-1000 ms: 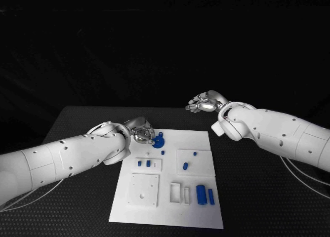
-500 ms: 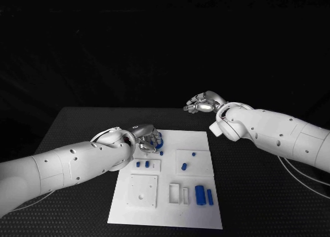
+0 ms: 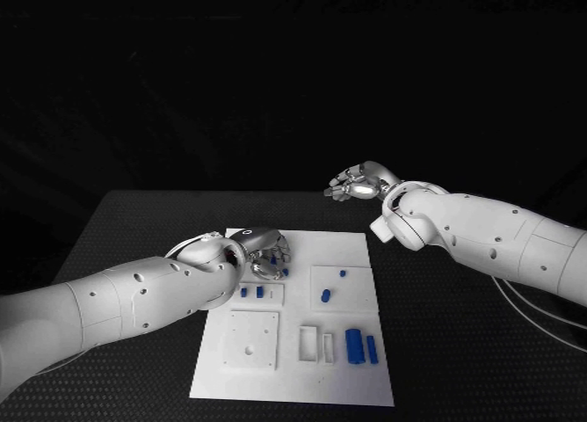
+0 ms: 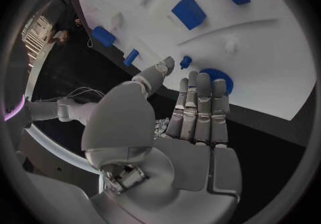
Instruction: Assemble the parts on the task board
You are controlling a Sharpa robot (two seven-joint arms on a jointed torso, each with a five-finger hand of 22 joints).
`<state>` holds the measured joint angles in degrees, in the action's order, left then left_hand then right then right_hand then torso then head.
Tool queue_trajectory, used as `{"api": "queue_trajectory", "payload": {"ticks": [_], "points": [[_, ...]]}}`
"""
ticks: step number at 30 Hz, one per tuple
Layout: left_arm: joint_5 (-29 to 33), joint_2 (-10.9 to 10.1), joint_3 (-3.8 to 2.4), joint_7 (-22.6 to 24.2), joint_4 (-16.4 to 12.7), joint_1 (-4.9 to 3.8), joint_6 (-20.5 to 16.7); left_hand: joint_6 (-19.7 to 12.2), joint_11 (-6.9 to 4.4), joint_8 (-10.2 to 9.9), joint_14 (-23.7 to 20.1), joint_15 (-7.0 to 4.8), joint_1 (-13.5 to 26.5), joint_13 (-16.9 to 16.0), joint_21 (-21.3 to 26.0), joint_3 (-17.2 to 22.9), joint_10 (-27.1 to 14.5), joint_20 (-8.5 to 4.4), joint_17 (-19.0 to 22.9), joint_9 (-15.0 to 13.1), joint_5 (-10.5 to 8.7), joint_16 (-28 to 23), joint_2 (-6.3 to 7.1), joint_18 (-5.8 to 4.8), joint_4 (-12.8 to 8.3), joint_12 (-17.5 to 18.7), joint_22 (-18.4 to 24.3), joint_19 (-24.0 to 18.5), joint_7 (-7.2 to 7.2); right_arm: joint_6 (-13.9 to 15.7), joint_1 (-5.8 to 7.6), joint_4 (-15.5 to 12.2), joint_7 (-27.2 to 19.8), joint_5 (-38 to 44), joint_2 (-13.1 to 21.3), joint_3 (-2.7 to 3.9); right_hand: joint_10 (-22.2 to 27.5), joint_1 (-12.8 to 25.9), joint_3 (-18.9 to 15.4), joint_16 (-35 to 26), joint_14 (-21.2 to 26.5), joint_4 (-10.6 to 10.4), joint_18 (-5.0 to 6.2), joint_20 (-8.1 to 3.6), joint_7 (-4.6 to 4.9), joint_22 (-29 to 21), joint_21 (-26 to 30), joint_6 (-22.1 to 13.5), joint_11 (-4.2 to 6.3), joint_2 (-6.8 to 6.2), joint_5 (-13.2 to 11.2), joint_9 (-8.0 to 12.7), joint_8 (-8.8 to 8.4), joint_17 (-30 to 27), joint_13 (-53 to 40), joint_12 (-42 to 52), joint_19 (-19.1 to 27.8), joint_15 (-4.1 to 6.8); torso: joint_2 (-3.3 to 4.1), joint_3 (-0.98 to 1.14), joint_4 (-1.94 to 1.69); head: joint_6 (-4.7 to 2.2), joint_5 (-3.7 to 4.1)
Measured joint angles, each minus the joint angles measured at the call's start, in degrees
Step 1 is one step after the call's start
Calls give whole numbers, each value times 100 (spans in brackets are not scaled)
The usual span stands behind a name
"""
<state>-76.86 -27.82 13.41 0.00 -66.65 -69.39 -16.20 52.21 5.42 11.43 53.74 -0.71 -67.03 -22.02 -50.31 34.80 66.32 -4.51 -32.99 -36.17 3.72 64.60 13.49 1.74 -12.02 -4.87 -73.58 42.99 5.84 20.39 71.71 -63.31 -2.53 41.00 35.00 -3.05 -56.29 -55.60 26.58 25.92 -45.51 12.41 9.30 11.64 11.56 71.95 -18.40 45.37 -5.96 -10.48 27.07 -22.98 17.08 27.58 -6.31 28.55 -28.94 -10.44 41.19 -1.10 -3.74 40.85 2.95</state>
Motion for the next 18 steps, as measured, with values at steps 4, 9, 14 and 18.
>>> {"api": "queue_trajectory", "payload": {"ticks": [4,9,14,18], "points": [[-37,49,0,21,50,12,-2,10,0,0,23,18,-23,17,0,0,0,-9,-14,10,25,22,-23,-2,0,0,-12,53,10,0,0,-8,0,0,-2,0,0,0,0,0,0,0,0,0,0,3,0,-1,0,0,0,0,0,0,5,0,0,0,1,1,1,10,7],[-58,78,0,29,100,30,20,137,-32,89,65,-22,-94,65,0,0,32,-29,-47,27,89,45,-93,65,0,50,-44,74,51,-1,0,-13,1,0,-2,0,0,0,0,0,0,0,0,0,1,5,0,-1,0,0,0,0,0,0,5,0,0,1,0,4,1,18,21],[-64,138,-1,29,168,56,69,224,-53,118,85,-42,-141,97,-1,18,53,-9,-69,53,99,67,-176,94,-18,54,-66,94,60,-1,0,-17,1,0,-4,0,0,0,0,0,-1,0,0,0,2,5,0,-2,0,0,0,0,0,0,10,0,0,1,-3,7,1,38,36],[-67,153,-1,28,238,80,121,245,-62,118,127,-60,-188,124,-1,40,86,-31,-101,88,140,107,-297,95,-40,54,-91,116,81,-2,0,-31,1,0,-3,0,0,0,0,0,-2,0,0,0,0,4,0,1,0,0,0,-1,0,0,10,0,0,2,-8,10,-3,48,41]]}}
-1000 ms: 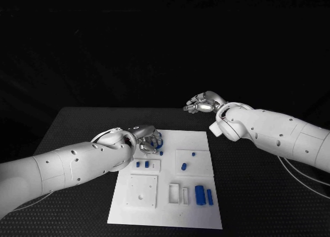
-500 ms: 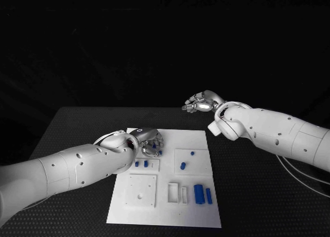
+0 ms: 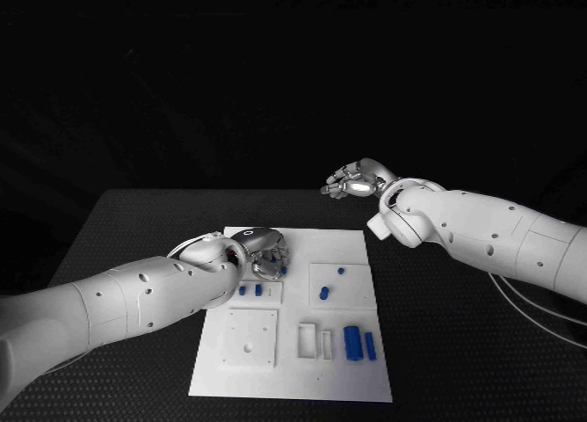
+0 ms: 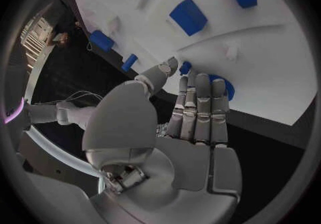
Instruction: Assemble the parts on the task board
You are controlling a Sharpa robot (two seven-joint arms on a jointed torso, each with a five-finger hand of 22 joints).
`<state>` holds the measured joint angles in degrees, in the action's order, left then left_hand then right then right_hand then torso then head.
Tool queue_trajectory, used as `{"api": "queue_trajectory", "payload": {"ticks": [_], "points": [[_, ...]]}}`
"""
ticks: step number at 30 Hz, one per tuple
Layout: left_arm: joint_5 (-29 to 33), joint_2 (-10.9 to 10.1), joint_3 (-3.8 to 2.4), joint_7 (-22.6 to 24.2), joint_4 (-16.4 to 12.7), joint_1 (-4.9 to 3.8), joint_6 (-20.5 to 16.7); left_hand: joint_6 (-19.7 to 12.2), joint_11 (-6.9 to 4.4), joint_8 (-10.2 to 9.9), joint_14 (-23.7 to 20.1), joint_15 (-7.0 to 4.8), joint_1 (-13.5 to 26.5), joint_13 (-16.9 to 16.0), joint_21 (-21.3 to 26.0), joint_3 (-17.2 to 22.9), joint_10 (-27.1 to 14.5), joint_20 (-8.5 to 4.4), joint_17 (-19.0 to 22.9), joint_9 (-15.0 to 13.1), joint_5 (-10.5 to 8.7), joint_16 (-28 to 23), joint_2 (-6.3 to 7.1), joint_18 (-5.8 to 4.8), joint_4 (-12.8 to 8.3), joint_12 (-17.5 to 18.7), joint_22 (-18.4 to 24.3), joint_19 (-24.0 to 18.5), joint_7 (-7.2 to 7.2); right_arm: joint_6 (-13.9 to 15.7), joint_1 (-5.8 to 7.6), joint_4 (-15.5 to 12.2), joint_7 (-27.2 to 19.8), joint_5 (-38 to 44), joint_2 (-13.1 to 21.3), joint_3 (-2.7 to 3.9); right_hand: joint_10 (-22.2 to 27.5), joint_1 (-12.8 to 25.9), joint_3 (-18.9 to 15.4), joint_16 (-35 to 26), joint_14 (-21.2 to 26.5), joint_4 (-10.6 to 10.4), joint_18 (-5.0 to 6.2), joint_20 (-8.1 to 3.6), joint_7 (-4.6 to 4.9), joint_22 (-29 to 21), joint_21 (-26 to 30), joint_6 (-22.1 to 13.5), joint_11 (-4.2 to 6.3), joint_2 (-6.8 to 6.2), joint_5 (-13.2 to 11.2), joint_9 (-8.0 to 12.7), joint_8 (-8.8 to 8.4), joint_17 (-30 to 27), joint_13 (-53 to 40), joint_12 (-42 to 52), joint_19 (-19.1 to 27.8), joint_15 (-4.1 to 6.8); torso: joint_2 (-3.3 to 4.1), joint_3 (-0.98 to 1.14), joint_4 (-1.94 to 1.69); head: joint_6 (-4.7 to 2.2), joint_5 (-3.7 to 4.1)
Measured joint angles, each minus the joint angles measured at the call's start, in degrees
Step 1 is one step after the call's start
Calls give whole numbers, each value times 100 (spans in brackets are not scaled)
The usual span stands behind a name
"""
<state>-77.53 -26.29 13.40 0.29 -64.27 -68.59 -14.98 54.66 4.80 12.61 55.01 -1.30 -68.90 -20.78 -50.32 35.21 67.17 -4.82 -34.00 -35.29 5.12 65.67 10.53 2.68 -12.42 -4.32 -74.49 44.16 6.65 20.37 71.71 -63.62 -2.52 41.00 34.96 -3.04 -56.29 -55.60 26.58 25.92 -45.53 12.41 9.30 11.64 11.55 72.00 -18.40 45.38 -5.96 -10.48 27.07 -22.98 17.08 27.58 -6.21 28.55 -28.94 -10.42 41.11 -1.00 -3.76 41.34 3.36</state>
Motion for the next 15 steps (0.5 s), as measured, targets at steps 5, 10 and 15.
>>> {"api": "queue_trajectory", "payload": {"ticks": [5,10,15], "points": [[-2,10,0,-3,77,3,57,0,10,0,9,6,-30,16,-1,16,11,0,-14,21,22,0,-44,-1,-16,0,-10,0,0,0,0,-3,0,0,1,0,0,0,0,0,0,0,0,0,-6,5,0,6,0,0,0,0,0,-5,0,0,0,0,-3,-3,1,12,9],[-3,62,-3,-3,121,11,95,20,10,0,9,6,-4,25,-2,16,11,1,-20,32,22,22,-69,-1,-16,-1,-16,-1,20,0,0,-2,1,0,-5,0,0,0,0,0,0,0,0,0,-6,5,0,6,0,0,0,5,0,-5,5,0,0,0,-8,-3,1,13,17],[-5,115,-26,-3,168,42,117,20,1,0,29,26,26,24,-2,16,22,1,-30,57,21,22,-100,-2,-16,16,-25,-1,20,-1,0,0,1,0,-13,1,0,0,0,0,-1,0,0,0,-6,5,0,6,0,0,0,5,0,-5,5,0,0,1,-10,-3,1,14,27]]}}
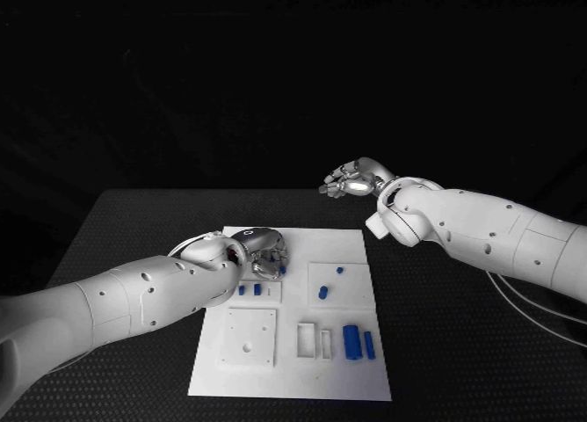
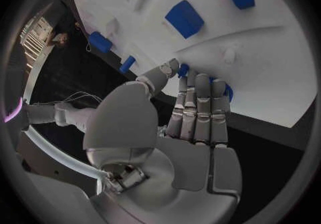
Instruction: Assemble the parts on the task board
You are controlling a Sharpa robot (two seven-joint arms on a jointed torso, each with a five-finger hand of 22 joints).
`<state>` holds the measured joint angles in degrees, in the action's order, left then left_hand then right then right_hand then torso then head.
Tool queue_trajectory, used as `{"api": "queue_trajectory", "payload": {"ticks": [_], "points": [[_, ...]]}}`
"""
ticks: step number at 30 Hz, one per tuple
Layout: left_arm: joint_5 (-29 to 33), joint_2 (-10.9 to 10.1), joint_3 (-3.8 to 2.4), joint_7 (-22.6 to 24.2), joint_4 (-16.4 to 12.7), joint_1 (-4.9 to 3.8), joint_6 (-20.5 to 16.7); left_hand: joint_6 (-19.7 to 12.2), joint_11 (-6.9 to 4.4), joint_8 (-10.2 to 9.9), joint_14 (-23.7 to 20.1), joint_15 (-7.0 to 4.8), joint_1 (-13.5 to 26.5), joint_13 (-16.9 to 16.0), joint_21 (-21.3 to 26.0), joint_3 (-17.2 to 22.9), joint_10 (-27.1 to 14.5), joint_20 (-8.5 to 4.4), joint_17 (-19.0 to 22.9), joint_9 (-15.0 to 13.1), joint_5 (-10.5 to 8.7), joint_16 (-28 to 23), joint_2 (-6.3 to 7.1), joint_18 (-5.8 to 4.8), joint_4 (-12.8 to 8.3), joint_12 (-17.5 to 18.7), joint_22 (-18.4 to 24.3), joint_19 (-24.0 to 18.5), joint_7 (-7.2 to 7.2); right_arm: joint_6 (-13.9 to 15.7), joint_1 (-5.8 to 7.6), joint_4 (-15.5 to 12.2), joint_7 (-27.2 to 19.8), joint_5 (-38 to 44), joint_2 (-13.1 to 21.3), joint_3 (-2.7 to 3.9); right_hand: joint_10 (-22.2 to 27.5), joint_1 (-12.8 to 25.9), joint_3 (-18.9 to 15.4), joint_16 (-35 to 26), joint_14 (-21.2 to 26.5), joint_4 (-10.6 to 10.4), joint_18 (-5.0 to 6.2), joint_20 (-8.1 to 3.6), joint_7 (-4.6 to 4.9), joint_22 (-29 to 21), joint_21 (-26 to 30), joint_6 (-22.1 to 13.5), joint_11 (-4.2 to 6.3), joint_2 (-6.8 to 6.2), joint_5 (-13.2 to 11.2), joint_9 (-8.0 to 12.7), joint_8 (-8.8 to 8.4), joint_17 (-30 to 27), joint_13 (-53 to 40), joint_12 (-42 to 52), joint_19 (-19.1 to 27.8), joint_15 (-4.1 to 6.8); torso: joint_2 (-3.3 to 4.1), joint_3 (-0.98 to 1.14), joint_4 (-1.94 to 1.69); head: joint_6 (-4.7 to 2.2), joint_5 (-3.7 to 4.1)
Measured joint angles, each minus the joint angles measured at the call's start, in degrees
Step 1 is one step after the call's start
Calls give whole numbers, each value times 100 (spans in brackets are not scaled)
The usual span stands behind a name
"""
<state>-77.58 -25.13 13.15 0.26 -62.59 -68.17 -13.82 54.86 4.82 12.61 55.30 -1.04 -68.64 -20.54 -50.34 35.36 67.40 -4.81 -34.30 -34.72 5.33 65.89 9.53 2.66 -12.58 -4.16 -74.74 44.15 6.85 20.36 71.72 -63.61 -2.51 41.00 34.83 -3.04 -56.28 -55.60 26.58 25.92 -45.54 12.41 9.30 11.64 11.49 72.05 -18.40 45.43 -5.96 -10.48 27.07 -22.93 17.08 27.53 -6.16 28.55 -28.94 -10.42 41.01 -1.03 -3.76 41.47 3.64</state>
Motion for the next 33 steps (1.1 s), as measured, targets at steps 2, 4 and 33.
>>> {"api": "queue_trajectory", "payload": {"ticks": [2,4,33], "points": [[-1,16,-7,3,11,11,-3,0,0,0,1,0,0,2,0,0,1,0,0,9,0,0,0,0,0,16,0,0,0,0,0,0,0,0,0,0,0,0,0,0,0,0,0,0,0,0,0,0,0,0,0,0,0,0,4,0,0,0,0,0,0,0,3],[-1,31,-9,13,13,20,-7,0,0,0,6,-5,0,17,0,0,2,9,-1,17,0,0,0,1,0,17,0,14,0,0,0,0,0,0,0,0,0,0,0,0,0,0,0,0,1,2,0,-1,0,0,0,0,0,0,5,0,0,0,0,0,0,-5,9],[-638,166,-21,43,118,60,-62,237,-74,133,586,-112,-174,103,-68,47,298,-123,-171,140,27,341,-173,66,-79,-55,-20,452,10,-13,0,-24,0,0,-1,-1,0,0,0,0,-1,0,0,0,7,9,23,-7,0,0,0,0,21,-5,15,22,0,1,-1,-3,-8,5,55]]}}
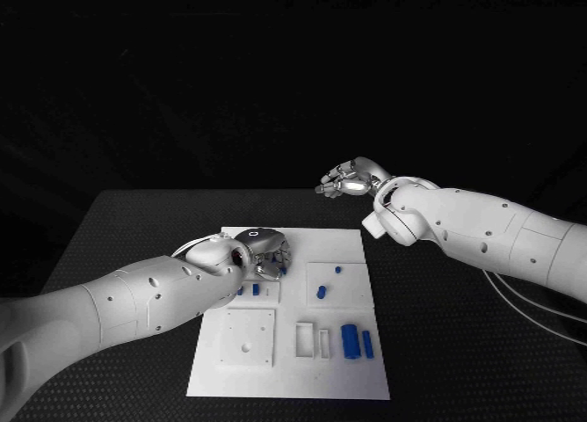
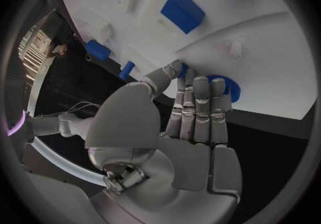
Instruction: Assemble the parts on the task board
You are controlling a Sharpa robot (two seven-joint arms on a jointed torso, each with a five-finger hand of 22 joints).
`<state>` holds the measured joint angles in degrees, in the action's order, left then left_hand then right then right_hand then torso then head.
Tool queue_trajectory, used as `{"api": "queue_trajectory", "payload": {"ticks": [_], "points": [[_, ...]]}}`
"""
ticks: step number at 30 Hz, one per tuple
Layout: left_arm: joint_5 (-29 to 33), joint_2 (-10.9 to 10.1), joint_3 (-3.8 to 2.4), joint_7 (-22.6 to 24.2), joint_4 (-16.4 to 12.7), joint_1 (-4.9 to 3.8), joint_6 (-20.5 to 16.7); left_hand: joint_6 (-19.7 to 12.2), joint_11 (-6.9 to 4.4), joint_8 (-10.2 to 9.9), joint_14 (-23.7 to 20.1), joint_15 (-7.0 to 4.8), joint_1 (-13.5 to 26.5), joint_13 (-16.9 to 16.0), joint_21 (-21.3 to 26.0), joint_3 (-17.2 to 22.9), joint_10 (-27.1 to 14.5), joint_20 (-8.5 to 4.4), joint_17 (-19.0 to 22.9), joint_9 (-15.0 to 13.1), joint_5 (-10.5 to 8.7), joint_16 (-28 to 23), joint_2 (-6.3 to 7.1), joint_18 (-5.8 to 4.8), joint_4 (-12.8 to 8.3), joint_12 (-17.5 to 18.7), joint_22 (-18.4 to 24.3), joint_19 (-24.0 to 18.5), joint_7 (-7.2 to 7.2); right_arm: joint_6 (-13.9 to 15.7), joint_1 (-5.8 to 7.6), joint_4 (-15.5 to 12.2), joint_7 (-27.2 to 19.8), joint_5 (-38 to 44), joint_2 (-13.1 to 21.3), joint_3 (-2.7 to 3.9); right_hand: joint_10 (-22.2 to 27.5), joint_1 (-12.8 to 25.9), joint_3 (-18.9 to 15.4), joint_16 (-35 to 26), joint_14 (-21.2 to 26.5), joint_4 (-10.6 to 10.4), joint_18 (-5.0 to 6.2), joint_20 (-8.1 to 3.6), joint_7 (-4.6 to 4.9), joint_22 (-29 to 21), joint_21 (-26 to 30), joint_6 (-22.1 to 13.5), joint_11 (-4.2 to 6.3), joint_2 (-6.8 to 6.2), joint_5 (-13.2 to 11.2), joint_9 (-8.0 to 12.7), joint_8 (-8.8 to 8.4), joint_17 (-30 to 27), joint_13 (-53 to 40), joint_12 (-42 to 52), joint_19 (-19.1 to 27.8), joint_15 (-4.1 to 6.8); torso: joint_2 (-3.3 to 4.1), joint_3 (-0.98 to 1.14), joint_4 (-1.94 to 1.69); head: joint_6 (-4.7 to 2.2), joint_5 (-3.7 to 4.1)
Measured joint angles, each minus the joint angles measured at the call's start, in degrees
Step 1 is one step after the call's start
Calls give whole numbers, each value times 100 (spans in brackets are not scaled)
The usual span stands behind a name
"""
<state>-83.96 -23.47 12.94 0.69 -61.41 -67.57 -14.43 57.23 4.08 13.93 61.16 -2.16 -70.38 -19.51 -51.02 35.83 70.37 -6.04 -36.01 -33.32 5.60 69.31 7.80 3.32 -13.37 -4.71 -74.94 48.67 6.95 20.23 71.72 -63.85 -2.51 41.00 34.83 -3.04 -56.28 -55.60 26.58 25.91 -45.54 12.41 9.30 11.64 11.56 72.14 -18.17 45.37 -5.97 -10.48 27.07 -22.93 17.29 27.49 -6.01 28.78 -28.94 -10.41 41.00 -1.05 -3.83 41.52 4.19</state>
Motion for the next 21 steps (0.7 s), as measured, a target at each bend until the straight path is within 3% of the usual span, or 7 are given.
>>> {"api": "queue_trajectory", "payload": {"ticks": [9,16,21], "points": [[-206,-6,7,34,-48,24,-33,214,-79,112,133,-93,-9,35,-22,0,246,-38,-32,37,83,59,-9,23,0,-19,1,99,-72,-3,0,3,-1,0,4,1,0,0,0,0,0,0,0,0,2,5,0,-2,0,0,0,0,0,-5,1,0,0,0,-2,-1,-1,11,15],[-247,-25,14,65,-63,35,-66,332,-156,156,273,-151,11,39,-45,-23,432,-80,-44,62,401,81,-89,21,-23,-33,1,223,-125,-3,0,-3,-1,0,11,0,0,0,0,0,0,0,0,0,-9,5,0,9,0,0,0,0,0,-5,5,0,0,0,-4,1,-8,6,17],[-249,-53,19,75,-95,43,-120,376,-164,183,306,-183,37,49,-67,-24,492,-91,-43,65,411,81,-144,20,-24,-26,2,273,-134,-3,0,-7,-2,0,13,0,0,0,0,0,0,0,0,0,-9,5,0,9,0,0,0,4,0,-5,5,0,0,0,-4,1,-8,-10,4]]}}
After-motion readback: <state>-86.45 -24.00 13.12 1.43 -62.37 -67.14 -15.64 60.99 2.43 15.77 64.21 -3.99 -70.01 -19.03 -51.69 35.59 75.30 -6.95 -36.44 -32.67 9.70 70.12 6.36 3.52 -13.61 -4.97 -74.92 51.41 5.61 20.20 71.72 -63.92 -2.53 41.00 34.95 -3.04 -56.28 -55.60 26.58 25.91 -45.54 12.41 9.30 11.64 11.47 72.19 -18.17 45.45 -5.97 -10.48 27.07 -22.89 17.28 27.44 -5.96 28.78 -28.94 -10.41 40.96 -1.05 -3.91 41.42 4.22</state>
